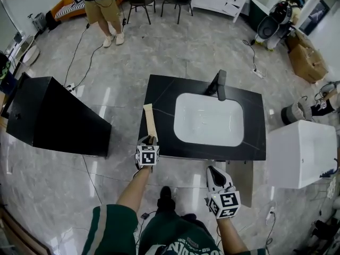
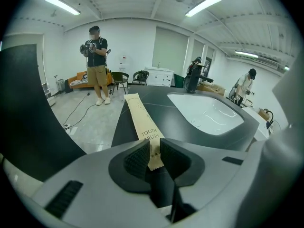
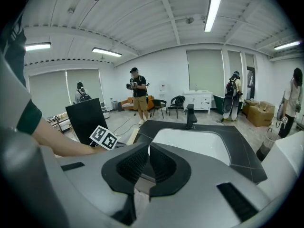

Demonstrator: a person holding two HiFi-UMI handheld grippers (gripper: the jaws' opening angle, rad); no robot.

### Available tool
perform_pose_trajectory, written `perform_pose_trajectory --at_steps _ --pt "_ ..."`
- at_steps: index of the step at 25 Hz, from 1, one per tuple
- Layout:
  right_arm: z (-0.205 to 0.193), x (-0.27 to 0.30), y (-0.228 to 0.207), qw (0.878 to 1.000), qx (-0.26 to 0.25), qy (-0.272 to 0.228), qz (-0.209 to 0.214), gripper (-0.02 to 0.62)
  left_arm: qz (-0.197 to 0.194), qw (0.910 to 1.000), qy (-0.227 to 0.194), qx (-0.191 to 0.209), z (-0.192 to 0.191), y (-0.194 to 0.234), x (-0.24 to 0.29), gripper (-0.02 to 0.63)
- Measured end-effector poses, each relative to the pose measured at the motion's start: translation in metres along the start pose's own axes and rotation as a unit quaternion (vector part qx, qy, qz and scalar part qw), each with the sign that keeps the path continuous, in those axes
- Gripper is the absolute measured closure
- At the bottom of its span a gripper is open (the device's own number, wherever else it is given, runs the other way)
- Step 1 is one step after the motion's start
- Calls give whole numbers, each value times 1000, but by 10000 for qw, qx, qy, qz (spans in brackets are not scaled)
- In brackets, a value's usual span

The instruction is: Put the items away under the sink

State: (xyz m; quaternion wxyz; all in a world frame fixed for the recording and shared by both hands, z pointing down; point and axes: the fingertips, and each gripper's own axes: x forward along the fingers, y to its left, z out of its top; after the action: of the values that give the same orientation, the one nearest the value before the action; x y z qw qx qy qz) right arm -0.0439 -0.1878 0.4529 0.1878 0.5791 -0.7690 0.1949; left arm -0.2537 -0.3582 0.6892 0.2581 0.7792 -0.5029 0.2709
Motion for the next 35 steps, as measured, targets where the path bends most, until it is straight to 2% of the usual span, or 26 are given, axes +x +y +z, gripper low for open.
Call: perform_pose_trajectory --at_steps 4,8,11,14,21,27,35 --pt "-2 0 3 10000 23 13 29 552 62 10000 23 55 -3 6 2 565" --pt "-3 -2 6 10000 35 7 36 551 -33 9996 194 187 1 -1 -3 566" --pt "-6 -4 8 10000 49 15 35 552 -30 9998 141 159 4 -2 -3 566" --pt "-8 -8 8 10000 56 28 11 552 -14 9999 73 90 7 -3 -3 491" --pt "-12 -14 4 9999 103 36 -84 552 -36 9998 161 132 3 -6 7 490" --pt "-15 -19 7 9998 138 53 -136 552 -96 9992 198 345 6 -10 5 547" --pt "-26 -24 14 9997 188 14 -131 552 -485 9980 65 390 4 -32 -8 584"
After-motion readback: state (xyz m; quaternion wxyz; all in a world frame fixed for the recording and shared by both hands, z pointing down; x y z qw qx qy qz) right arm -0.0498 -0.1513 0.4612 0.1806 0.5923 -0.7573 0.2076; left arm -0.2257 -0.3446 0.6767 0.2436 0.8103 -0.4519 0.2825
